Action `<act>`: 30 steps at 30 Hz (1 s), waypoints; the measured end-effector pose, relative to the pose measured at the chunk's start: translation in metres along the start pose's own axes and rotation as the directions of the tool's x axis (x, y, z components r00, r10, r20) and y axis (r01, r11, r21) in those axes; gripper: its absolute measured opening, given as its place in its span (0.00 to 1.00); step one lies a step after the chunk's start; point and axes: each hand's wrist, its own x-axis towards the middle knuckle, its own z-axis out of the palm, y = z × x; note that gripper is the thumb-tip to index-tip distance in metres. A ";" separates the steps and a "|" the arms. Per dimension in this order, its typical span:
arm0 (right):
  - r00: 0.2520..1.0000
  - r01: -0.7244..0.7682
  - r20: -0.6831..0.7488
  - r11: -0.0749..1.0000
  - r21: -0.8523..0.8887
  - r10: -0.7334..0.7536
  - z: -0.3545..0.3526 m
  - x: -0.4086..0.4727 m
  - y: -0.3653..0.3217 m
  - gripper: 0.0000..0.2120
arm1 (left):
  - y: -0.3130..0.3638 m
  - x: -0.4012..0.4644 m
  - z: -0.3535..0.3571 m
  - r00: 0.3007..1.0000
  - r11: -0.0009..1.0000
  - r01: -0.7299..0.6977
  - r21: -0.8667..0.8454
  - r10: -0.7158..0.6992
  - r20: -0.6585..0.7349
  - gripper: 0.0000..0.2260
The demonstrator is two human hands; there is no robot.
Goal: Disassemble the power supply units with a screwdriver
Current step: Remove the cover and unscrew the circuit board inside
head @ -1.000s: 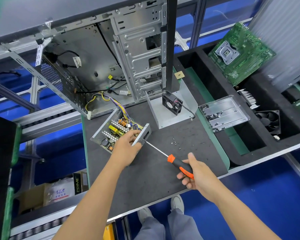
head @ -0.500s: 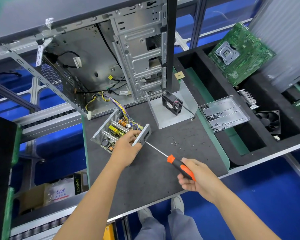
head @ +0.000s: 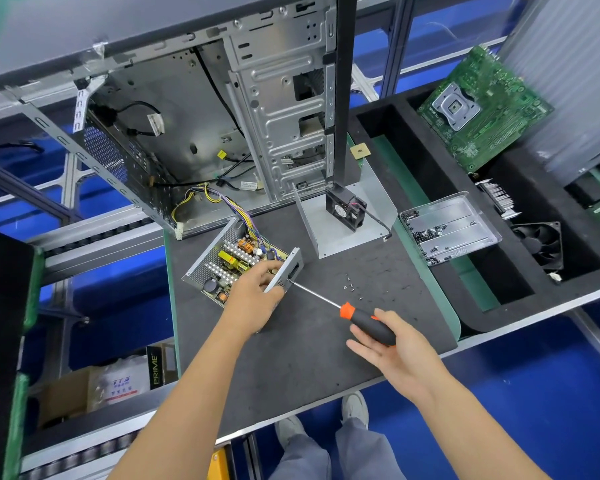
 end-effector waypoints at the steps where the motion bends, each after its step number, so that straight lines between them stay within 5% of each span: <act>1: 1.000 0.017 0.013 1.000 0.012 -0.017 -0.001 0.000 -0.001 0.11 | 0.000 0.000 0.000 1.000 1.000 0.001 -0.002 -0.001 0.001 0.22; 4: 0.997 0.071 0.031 0.997 0.024 -0.072 -0.005 -0.001 -0.005 0.24 | 0.000 0.000 0.000 1.000 1.000 -0.001 -0.002 0.001 0.001 0.22; 10: 0.995 -0.103 -0.060 0.888 -0.449 0.085 -0.003 -0.009 -0.017 0.29 | 0.001 0.000 0.000 1.000 1.000 0.006 -0.001 -0.006 0.005 0.21; 12: 0.998 -0.051 0.021 0.914 -0.402 0.064 -0.008 -0.011 -0.019 0.18 | 0.001 0.000 0.000 1.000 1.000 0.007 0.003 -0.007 0.000 0.21; 15: 0.982 -0.066 0.149 0.955 -0.290 0.113 -0.011 -0.014 -0.020 0.20 | 0.002 -0.001 -0.001 1.000 1.000 0.012 0.006 -0.012 -0.001 0.22; 18: 0.982 -0.116 0.097 0.926 -0.358 0.161 -0.005 -0.017 -0.015 0.18 | 0.003 -0.002 -0.001 1.000 1.000 0.010 0.006 -0.010 0.002 0.22; 22: 0.999 -0.037 0.017 0.955 -0.296 0.043 -0.002 -0.011 -0.009 0.14 | 0.004 -0.003 -0.001 1.000 1.000 0.009 0.016 -0.009 0.000 0.20; 27: 0.997 0.067 0.048 0.992 -0.105 -0.062 -0.002 -0.011 -0.012 0.23 | 0.003 -0.003 -0.001 1.000 1.000 0.013 0.013 -0.013 0.002 0.20; 30: 0.999 -0.048 -0.030 0.957 -0.284 0.041 -0.001 -0.013 -0.016 0.32 | 0.002 -0.002 0.000 1.000 1.000 0.009 0.005 -0.009 0.000 0.20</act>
